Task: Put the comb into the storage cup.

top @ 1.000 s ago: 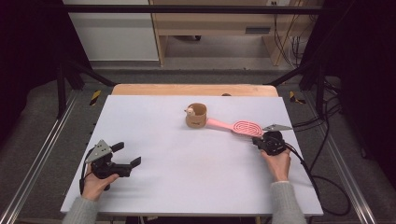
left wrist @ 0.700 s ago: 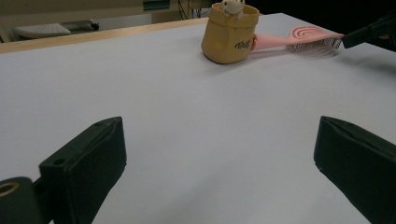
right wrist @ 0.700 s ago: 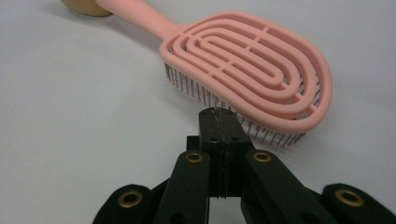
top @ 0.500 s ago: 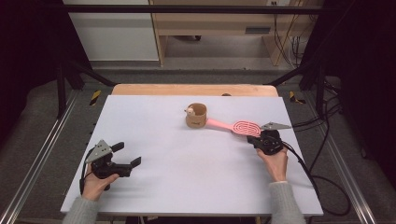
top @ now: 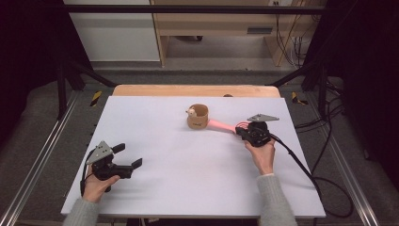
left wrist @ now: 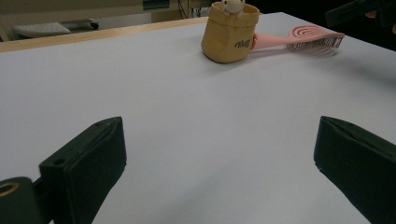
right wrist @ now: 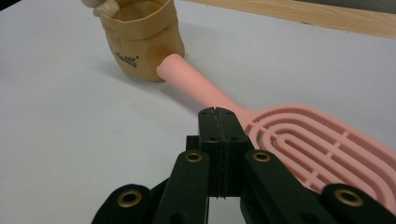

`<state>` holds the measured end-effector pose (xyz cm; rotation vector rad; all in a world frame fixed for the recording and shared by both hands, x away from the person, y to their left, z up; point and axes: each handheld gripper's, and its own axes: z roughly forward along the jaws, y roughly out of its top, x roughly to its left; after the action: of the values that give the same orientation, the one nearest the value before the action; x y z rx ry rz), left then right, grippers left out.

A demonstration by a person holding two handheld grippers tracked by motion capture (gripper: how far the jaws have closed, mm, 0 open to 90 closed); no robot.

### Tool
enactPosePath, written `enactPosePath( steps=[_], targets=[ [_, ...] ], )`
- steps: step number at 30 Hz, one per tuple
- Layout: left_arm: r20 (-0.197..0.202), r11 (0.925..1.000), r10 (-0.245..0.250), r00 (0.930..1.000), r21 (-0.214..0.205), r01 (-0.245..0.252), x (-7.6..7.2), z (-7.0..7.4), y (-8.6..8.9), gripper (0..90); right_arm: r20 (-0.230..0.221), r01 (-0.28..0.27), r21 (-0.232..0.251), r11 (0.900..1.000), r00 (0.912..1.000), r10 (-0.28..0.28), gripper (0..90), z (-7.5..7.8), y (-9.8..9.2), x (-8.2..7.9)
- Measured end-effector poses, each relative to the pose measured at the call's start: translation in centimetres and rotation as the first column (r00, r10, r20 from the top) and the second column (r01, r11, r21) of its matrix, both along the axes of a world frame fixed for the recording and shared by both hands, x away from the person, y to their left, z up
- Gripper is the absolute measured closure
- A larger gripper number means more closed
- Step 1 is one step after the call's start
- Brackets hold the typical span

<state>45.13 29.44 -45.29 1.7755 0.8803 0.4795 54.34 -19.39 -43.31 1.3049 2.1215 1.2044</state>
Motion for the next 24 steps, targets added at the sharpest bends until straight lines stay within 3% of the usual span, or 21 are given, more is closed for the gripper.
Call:
enactPosePath(
  steps=[20, 24],
  targets=[
    [0.000, 1.0000, 0.006, 1.0000, 0.003, -0.006, 0.1, -0.1, 0.0, 2.3, -0.016, 0.027, -0.008, 0.9996, 0.9995, -0.027, 90.0, 0.0, 3.0, 4.8],
    [-0.001, 1.0000, 0.006, 1.0000, 0.002, -0.006, 0.1, -0.1, 0.0, 2.3, -0.029, 0.029, -0.032, 0.9991, 0.9991, -0.030, 90.0, -0.4, 3.6, 5.7]
  ],
)
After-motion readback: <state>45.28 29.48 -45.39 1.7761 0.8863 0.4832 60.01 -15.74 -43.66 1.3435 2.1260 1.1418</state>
